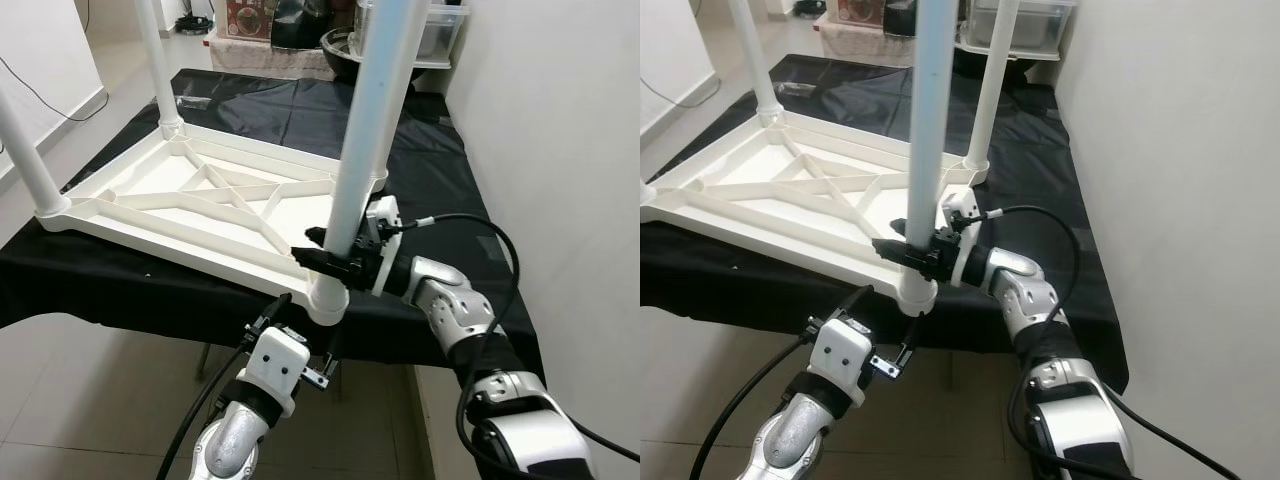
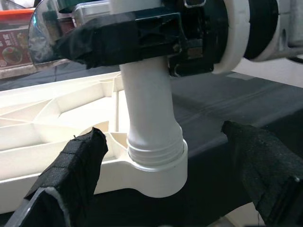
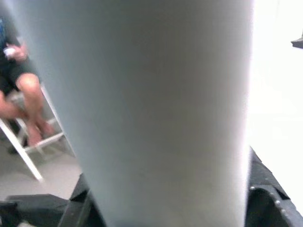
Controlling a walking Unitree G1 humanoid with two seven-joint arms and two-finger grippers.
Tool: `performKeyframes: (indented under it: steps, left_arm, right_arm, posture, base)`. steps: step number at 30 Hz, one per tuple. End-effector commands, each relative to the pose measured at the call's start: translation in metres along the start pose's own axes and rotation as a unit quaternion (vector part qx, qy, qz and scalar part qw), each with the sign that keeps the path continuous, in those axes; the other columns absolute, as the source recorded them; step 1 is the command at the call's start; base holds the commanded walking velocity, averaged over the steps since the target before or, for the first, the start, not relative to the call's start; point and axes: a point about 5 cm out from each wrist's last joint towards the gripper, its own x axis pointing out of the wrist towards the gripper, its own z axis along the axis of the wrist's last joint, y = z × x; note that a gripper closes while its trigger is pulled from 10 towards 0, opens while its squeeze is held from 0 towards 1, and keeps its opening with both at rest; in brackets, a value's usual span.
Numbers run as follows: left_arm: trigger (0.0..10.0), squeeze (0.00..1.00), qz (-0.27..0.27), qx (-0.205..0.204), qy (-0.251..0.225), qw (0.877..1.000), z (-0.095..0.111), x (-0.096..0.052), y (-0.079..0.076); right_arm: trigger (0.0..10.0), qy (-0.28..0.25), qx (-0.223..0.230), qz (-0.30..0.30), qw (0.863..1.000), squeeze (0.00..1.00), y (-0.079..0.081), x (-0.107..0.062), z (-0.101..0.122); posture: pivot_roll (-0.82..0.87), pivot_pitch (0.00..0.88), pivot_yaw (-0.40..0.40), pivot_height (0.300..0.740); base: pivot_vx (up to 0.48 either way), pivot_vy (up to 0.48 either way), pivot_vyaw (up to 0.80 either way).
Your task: Building children table
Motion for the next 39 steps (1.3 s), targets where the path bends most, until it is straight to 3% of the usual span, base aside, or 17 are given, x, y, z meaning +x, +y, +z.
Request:
performKeyframes:
  steps: [1,7,12,14,15,16,17,19,22,27,28,30,31,32,37,38,39]
  left_arm:
    - [10.0,0.00,-0.001,-0.002,0.010,1.000,-0.003,-0.002,-0.003]
    - [10.0,0.00,-0.002,-0.002,0.011,1.000,-0.004,-0.003,-0.003]
    - [10.0,0.00,-0.002,-0.002,0.013,1.000,-0.005,-0.002,-0.003]
    - [10.0,0.00,-0.003,-0.002,0.013,1.000,-0.005,-0.002,-0.003]
    - [10.0,0.00,-0.003,-0.002,0.013,1.000,-0.005,-0.002,-0.003]
    - [10.0,0.00,-0.004,-0.002,0.013,1.000,-0.005,-0.002,-0.003]
    - [10.0,0.00,-0.004,-0.002,0.013,1.000,-0.005,-0.002,-0.003]
    - [10.0,0.00,-0.005,-0.002,0.013,1.000,-0.006,-0.002,-0.003]
    - [10.0,0.00,-0.004,-0.002,0.014,1.000,-0.006,-0.002,-0.003]
    - [10.0,0.00,-0.003,-0.002,0.015,1.000,-0.006,-0.002,-0.003]
    - [10.0,0.00,-0.004,-0.001,0.015,1.000,-0.006,-0.002,-0.002]
    - [10.0,0.00,-0.004,-0.001,0.015,1.000,-0.006,-0.002,-0.002]
    - [10.0,0.00,-0.005,0.000,0.015,1.000,-0.006,-0.002,-0.003]
    - [10.0,0.00,-0.004,0.000,0.015,1.000,-0.006,-0.002,-0.003]
    - [10.0,0.00,-0.003,-0.001,0.016,1.000,-0.006,-0.003,-0.002]
    - [10.0,0.00,-0.004,-0.001,0.016,1.000,-0.006,-0.002,-0.003]
    - [10.0,0.00,-0.004,-0.001,0.016,1.000,-0.006,-0.002,-0.003]
  right_arm:
    - [0.0,-0.008,0.012,-0.005,1.000,0.00,0.001,0.004,-0.001]
    - [0.0,-0.013,-0.003,-0.144,0.990,0.00,-0.015,0.004,-0.002]
    - [0.0,-0.015,0.005,-0.319,0.948,0.00,-0.035,-0.006,-0.005]
    - [0.0,-0.013,0.033,-0.526,0.850,0.00,-0.053,-0.035,-0.015]
    - [0.0,-0.013,0.033,-0.526,0.850,0.00,-0.053,-0.035,-0.015]
    - [0.0,-0.011,0.033,-0.596,0.802,0.00,-0.057,-0.048,-0.018]
    - [0.0,-0.011,0.033,-0.596,0.802,0.00,-0.057,-0.048,-0.018]
    - [0.0,-0.029,0.048,-0.685,0.726,0.00,-0.054,-0.063,-0.024]
    - [0.0,-0.044,0.063,-0.717,0.692,0.00,-0.048,-0.060,-0.027]
    - [0.0,-0.046,0.064,-0.700,0.710,0.00,-0.044,-0.042,-0.026]
    - [10.0,-0.040,0.092,-0.655,0.749,0.00,-0.040,-0.022,-0.030]
    - [10.0,-0.040,0.092,-0.655,0.749,0.00,-0.040,-0.022,-0.030]
    - [10.0,-0.038,0.088,-0.628,0.773,0.82,-0.038,-0.014,-0.030]
    - [10.0,-0.044,0.084,-0.605,0.790,1.00,-0.036,-0.008,-0.028]
    - [10.0,-0.089,0.061,-0.556,0.824,1.00,-0.036,-0.005,-0.013]
    - [10.0,-0.096,0.043,-0.515,0.851,0.00,-0.036,-0.004,-0.009]
    - [10.0,-0.096,0.043,-0.515,0.851,0.00,-0.036,-0.004,-0.009]
  posture:
    - [0.12,0.099,-0.093,0.740]
    - [0.11,0.094,-0.091,0.740]
    - [0.11,0.091,-0.089,0.740]
    - [0.11,0.084,-0.082,0.740]
    - [0.11,0.084,-0.082,0.740]
    - [0.11,0.084,-0.083,0.740]
    - [0.11,0.084,-0.083,0.740]
    - [0.11,0.080,-0.085,0.740]
    - [0.11,0.082,-0.085,0.740]
    - [0.11,0.086,-0.087,0.740]
    - [0.11,0.090,-0.082,0.740]
    - [0.11,0.090,-0.082,0.740]
    - [0.11,0.092,-0.082,0.740]
    - [0.11,0.095,-0.085,0.740]
    - [0.10,0.097,-0.083,0.740]
    - [0.10,0.099,-0.083,0.740]
    - [0.10,0.099,-0.083,0.740]
  base:
    - [0.000,0.000,0.00]
    - [0.000,0.000,0.00]
    - [0.000,0.000,0.00]
    - [0.000,0.000,0.00]
    - [0.000,0.000,0.00]
    - [0.000,0.000,0.00]
    - [0.000,0.000,0.00]
    - [0.000,0.000,0.00]
    - [0.000,0.000,0.00]
    - [0.000,0.000,0.00]
    - [0.000,0.000,0.00]
    - [0.000,0.000,0.00]
    - [0.000,0.000,0.00]
    - [0.000,0.000,0.00]
    - [0.000,0.000,0.00]
    - [0.000,0.000,0.00]
    - [0.000,0.000,0.00]
